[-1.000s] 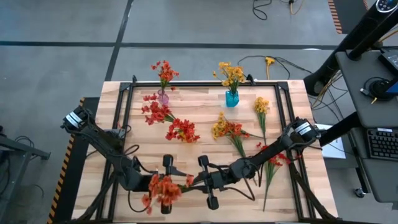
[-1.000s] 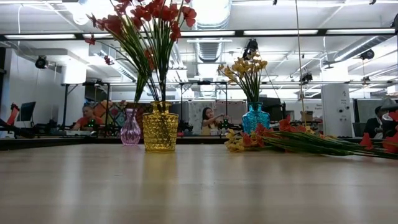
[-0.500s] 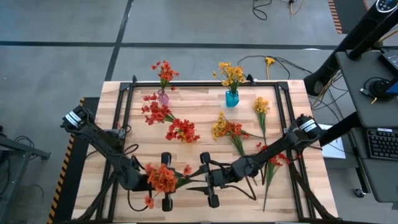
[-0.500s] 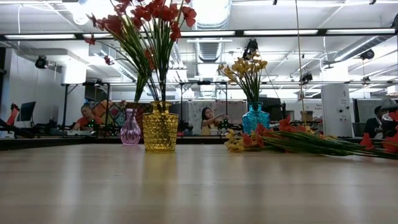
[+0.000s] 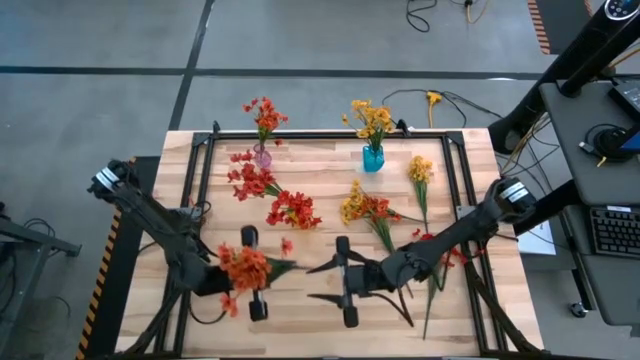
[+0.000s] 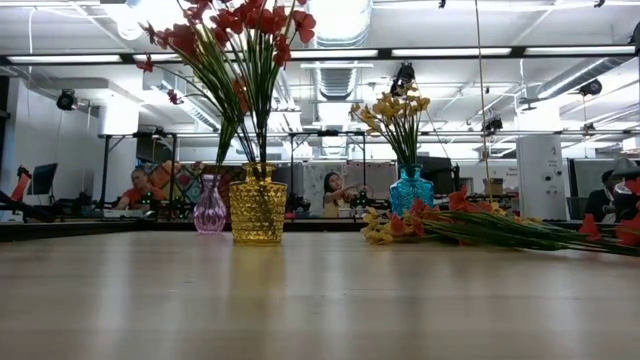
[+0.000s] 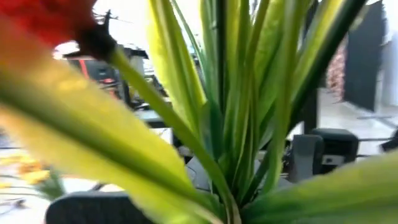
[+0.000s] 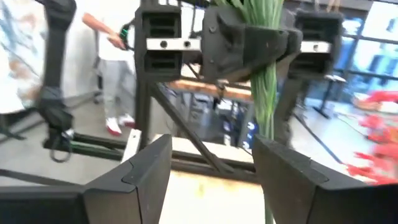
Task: Sort flowers into vase by color
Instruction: Put the left orange flower into the pink vase
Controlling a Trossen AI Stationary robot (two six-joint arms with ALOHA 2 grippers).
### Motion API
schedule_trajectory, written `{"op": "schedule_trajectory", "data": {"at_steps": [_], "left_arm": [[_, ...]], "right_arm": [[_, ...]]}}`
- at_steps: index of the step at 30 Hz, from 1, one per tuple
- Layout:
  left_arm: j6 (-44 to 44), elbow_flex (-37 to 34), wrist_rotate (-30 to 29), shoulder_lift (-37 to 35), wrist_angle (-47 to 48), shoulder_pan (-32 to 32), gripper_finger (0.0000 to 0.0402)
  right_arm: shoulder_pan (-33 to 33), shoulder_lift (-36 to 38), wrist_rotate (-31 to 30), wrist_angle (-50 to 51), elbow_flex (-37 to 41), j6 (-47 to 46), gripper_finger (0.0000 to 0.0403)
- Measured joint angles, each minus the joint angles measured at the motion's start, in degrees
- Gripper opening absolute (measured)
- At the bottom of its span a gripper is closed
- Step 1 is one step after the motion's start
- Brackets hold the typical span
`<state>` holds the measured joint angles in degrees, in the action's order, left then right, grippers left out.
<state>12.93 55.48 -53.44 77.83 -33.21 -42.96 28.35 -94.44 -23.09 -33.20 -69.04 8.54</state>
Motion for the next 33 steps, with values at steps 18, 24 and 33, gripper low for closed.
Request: {"op": "schedule_trajectory", "data": {"at_steps": [18, 24, 33], "left_arm": [[20.8, 0.0, -9.3, -34.1, 13.0, 7.8, 0.0002], [20.3, 0.0, -9.4, -42.0, 19.3, 12.6, 0.0002], [19.1, 0.0, -10.6, -45.1, 24.4, 17.0, 0.0001]], "right_arm": [[-2.4, 8.5, -2.9, 16.0, 0.0, -1.8, 0.0215], [-5.5, 8.4, -2.5, 18.7, 0.0, -3.5, 0.0215], [-8.3, 8.2, -2.4, 19.8, 0.3, -4.2, 0.0215]]}}
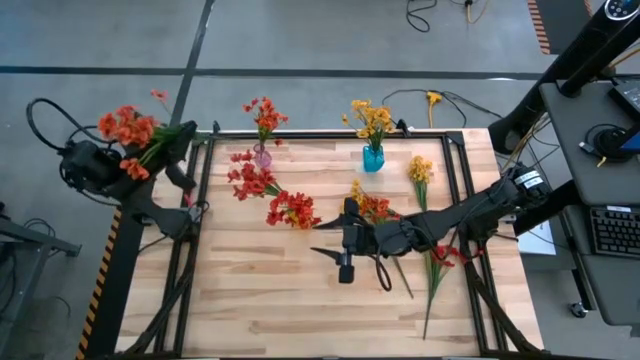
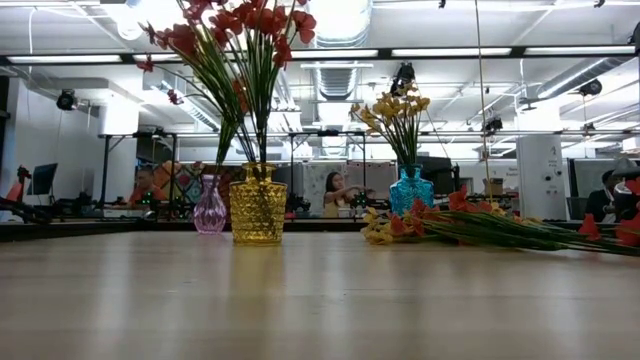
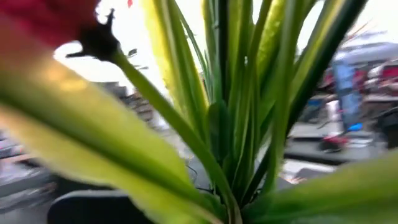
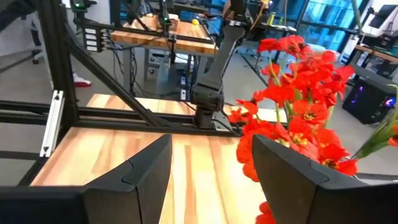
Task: Sort flowers into vase by color
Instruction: Put the left orange flower into the pink vase
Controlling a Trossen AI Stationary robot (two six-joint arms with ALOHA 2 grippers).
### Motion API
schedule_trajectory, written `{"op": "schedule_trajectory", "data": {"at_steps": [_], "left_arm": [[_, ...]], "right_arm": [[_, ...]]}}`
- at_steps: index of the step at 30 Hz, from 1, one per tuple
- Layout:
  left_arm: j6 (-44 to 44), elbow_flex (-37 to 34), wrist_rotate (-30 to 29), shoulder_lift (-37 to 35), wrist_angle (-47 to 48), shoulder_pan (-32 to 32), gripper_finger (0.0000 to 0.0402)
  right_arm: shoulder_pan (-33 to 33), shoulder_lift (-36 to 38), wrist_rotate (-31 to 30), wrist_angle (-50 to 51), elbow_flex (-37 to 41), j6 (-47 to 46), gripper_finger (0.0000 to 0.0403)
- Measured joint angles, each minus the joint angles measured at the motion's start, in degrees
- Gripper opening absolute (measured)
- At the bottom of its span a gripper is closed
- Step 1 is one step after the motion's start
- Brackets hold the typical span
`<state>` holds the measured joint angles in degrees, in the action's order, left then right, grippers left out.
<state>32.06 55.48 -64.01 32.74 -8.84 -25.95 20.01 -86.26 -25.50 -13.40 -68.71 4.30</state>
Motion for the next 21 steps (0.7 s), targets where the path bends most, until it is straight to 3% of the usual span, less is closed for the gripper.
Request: {"op": "schedule_trajectory", "data": {"at_steps": [4, 8, 14, 18, 21], "left_arm": [[0.2, 0.0, -4.9, 1.3, 2.6, 3.6, 0.0001], [-4.7, 0.0, -5.0, 2.0, 7.6, 8.0, 0.0001], [-16.0, 0.0, 5.5, 3.8, 17.5, 16.6, 0.0001], [-17.1, 0.0, 7.1, 5.2, 20.7, 24.6, 0.0001], [-18.6, 0.0, 15.7, 5.4, 21.5, 31.7, 0.0001]], "right_arm": [[-0.4, -0.1, 0.0, -0.1, 0.0, -0.3, 0.0215], [-0.5, -0.1, 0.1, -0.2, 0.0, -0.8, 0.0215], [-0.5, -0.1, 0.2, -0.4, 0.0, -1.4, 0.0215], [-0.5, -0.1, 0.2, -0.4, 0.0, -1.8, 0.0215], [-0.5, -0.1, 0.1, -0.2, 0.3, -1.9, 0.0215]]}}
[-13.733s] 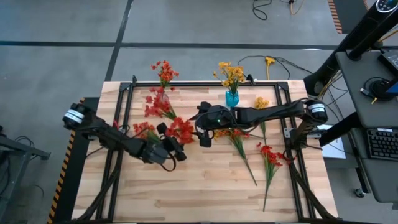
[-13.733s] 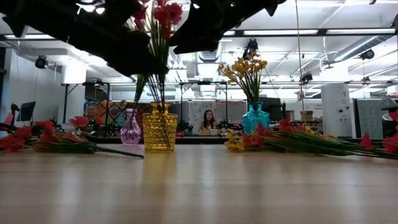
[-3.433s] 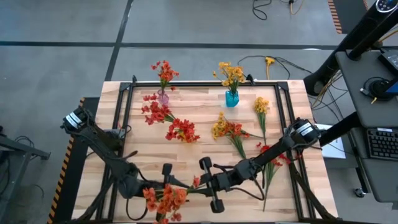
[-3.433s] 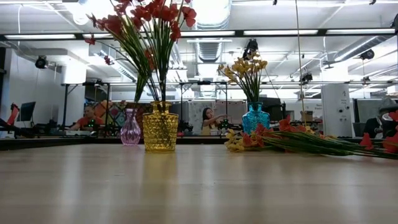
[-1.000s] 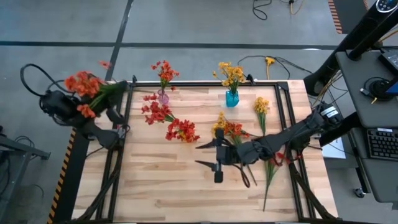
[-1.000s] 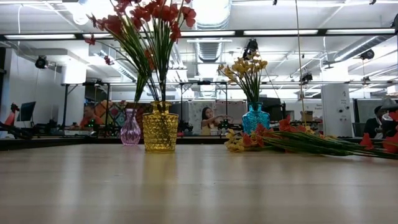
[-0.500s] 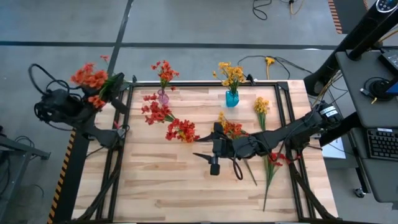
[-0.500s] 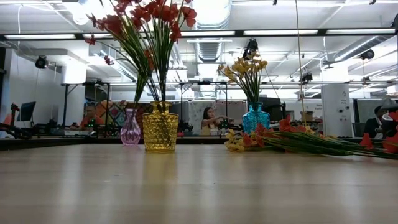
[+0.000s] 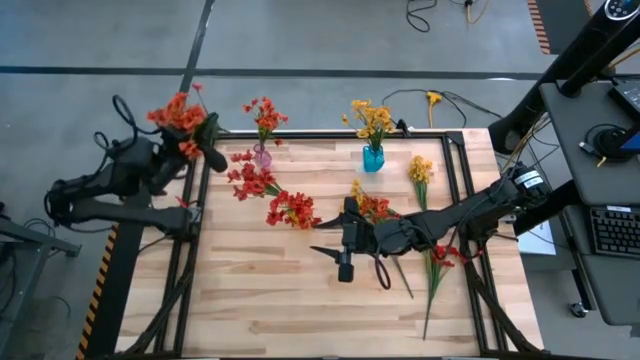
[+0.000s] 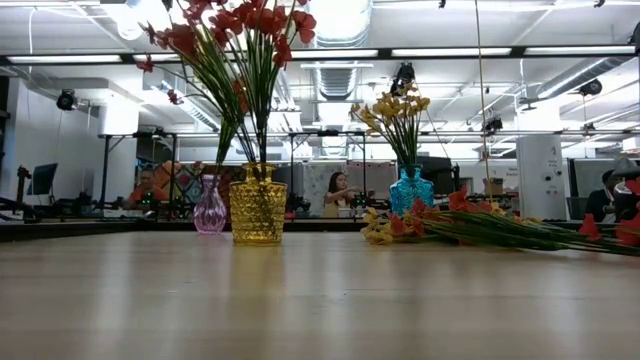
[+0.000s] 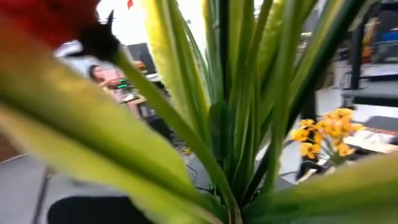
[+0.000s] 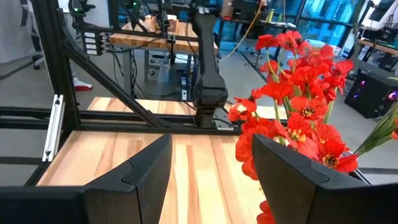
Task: Sort flowers into vase by color
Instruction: Put the left orange flower into the pink vase
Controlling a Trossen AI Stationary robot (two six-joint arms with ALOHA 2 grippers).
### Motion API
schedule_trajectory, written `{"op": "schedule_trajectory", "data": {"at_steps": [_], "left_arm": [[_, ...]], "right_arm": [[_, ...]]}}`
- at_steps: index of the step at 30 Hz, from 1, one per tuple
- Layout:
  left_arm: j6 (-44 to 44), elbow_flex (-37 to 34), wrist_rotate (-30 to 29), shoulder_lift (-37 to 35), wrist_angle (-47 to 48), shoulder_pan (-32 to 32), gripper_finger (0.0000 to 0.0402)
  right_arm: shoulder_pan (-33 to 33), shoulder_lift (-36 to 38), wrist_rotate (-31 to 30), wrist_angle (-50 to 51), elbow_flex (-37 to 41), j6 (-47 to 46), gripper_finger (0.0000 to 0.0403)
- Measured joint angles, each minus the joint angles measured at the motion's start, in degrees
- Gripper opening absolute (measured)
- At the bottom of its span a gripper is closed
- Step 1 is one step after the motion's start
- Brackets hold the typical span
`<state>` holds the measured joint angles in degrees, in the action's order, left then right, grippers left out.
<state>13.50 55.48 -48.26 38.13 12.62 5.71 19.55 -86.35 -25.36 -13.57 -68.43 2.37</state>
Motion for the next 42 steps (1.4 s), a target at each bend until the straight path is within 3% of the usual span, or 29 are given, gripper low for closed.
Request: {"op": "schedule_trajectory", "data": {"at_steps": [5, 9, 14, 20, 25, 42], "left_arm": [[-3.0, 0.0, 11.8, 0.3, 5.5, 13.7, 0.0001], [-5.5, 0.0, 28.3, 2.1, 8.4, 25.8, 0.0001], [-6.0, -0.1, 40.4, 7.4, 8.7, 39.8, 0.0001], [-6.1, -0.1, 56.1, 14.1, 6.8, 51.2, 0.0001], [-7.1, -0.2, 60.7, 16.5, 4.9, 54.4, 0.0001], [-11.7, -14.7, 61.8, 11.6, -11.6, 54.4, 0.0001]], "right_arm": [[-0.1, 0.0, 0.0, 0.0, 0.4, 0.0, 0.0215], [-0.1, 0.0, 0.0, 0.0, 0.8, 0.1, 0.0215], [-0.3, 0.0, -0.1, -0.1, 1.1, 0.1, 0.0215], [-0.3, 0.0, -0.1, -0.1, 1.5, 0.0, 0.0215], [-0.4, 0.0, -0.1, 0.0, 1.5, 0.1, 0.0215], [-0.5, 0.0, -0.1, -0.1, 2.0, 0.0, 0.0215]]}}
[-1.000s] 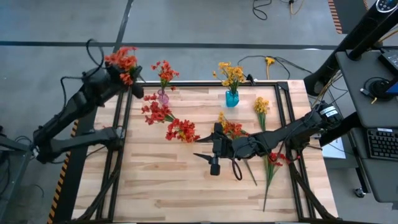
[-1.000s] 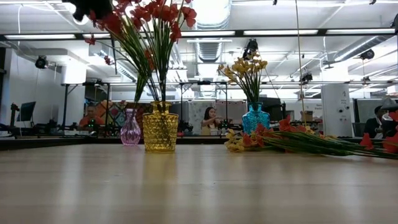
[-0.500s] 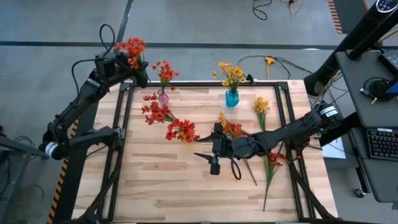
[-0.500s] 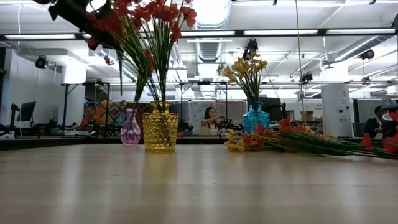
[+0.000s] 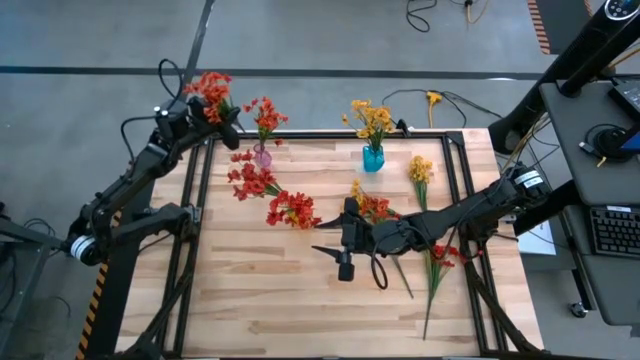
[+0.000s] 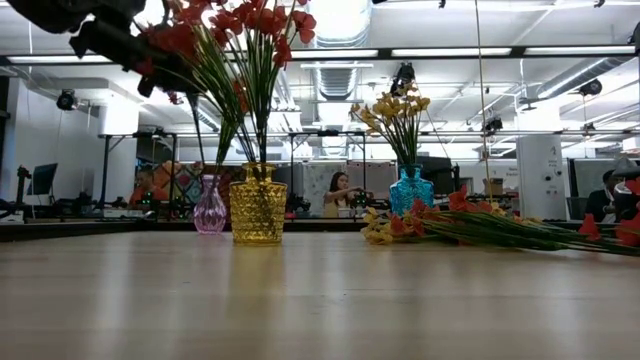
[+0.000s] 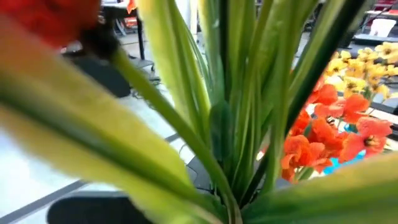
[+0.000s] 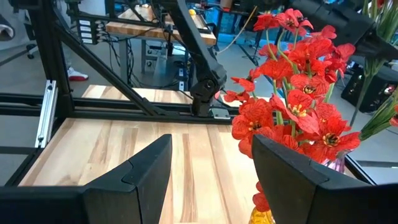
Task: Sort flowers into vase by color
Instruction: Put the left orange flower into the pink vase
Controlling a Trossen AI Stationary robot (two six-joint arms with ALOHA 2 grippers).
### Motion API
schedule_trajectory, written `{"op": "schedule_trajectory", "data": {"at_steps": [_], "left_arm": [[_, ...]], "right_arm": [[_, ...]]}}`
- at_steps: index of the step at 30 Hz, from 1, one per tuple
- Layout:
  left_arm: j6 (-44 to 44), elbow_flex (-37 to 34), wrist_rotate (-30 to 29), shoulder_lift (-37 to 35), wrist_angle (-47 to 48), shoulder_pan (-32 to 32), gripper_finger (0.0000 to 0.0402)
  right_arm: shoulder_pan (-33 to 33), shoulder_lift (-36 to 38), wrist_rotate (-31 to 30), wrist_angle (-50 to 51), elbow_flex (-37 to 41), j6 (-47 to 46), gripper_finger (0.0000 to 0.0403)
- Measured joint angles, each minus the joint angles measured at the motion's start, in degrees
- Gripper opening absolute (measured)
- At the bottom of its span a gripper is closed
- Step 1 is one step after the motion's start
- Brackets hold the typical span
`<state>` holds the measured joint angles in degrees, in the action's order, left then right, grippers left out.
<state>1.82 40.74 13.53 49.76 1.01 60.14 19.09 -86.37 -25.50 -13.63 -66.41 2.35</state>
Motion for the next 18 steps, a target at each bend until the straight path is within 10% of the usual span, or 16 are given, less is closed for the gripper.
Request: {"op": "schedule_trajectory", "data": {"at_steps": [18], "left_arm": [[-3.7, -5.2, 2.5, 1.0, -5.9, 0.0, 0.0001]], "right_arm": [[0.0, 0.0, -0.1, -0.3, 0.0, 0.1, 0.0215]]}}
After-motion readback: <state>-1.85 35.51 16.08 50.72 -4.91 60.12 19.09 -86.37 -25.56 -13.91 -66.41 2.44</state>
